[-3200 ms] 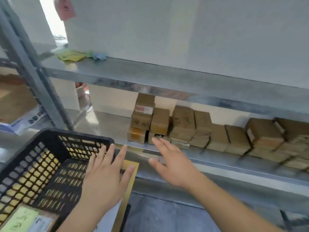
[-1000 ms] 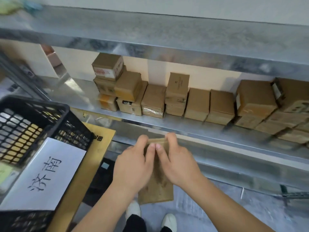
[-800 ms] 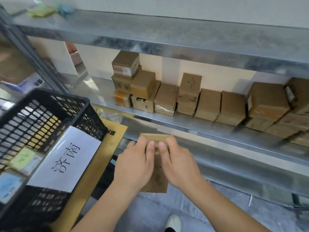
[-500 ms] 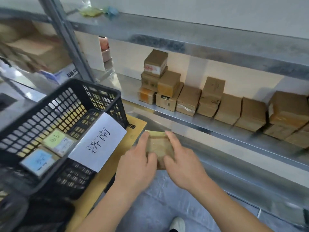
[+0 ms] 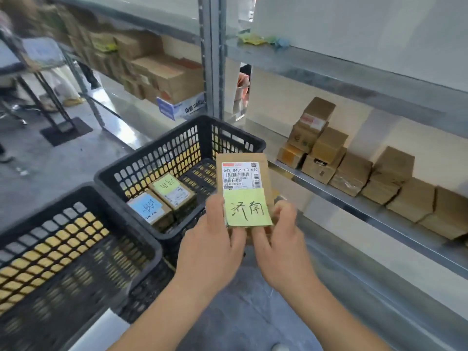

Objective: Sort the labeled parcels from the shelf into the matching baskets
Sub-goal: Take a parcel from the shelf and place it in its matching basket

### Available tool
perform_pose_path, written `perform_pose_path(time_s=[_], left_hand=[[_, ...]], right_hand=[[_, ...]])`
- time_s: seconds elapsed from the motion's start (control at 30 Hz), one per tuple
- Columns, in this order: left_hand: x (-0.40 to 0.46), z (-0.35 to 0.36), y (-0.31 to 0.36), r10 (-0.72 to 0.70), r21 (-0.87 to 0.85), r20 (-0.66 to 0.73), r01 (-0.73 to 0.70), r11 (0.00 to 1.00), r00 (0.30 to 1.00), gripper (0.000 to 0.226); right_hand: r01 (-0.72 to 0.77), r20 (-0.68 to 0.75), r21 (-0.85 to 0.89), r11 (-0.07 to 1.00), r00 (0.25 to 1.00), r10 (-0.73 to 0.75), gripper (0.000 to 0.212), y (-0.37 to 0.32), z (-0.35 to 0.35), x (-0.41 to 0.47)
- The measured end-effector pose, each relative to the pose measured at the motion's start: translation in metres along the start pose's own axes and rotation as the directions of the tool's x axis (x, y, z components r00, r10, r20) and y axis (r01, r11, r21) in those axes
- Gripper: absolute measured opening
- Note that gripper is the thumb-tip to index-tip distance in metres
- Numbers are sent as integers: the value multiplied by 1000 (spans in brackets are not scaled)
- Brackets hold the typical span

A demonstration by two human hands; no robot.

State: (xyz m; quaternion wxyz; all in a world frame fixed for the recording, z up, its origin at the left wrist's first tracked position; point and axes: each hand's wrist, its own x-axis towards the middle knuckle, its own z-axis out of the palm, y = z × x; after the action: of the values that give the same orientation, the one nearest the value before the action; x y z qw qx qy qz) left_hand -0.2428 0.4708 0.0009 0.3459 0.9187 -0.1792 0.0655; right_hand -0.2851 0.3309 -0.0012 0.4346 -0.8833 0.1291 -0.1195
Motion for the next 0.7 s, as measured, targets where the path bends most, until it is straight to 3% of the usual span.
perform_pose_path(time_s=[0.13,0.33,0.5,0.7], left_hand=[[-4,-20,-19,11,63,36,-13,998,999,57],[2,-28,-37,-49,91,15,48,995,999,54],[22,-23,-42,-135,183,-40,140,973,990,49],[62,-1,-47,-256,297,-96,273,915,962,56]], right_hand=[[64,91,-20,998,994,-61,57,-17,14,6],[106,127,39,994,986,-110,60,-28,32,22],[95,176,38,995,979,-100,41,-20,49,53],[54,266,119,991,960,-84,36,-5,55,111]])
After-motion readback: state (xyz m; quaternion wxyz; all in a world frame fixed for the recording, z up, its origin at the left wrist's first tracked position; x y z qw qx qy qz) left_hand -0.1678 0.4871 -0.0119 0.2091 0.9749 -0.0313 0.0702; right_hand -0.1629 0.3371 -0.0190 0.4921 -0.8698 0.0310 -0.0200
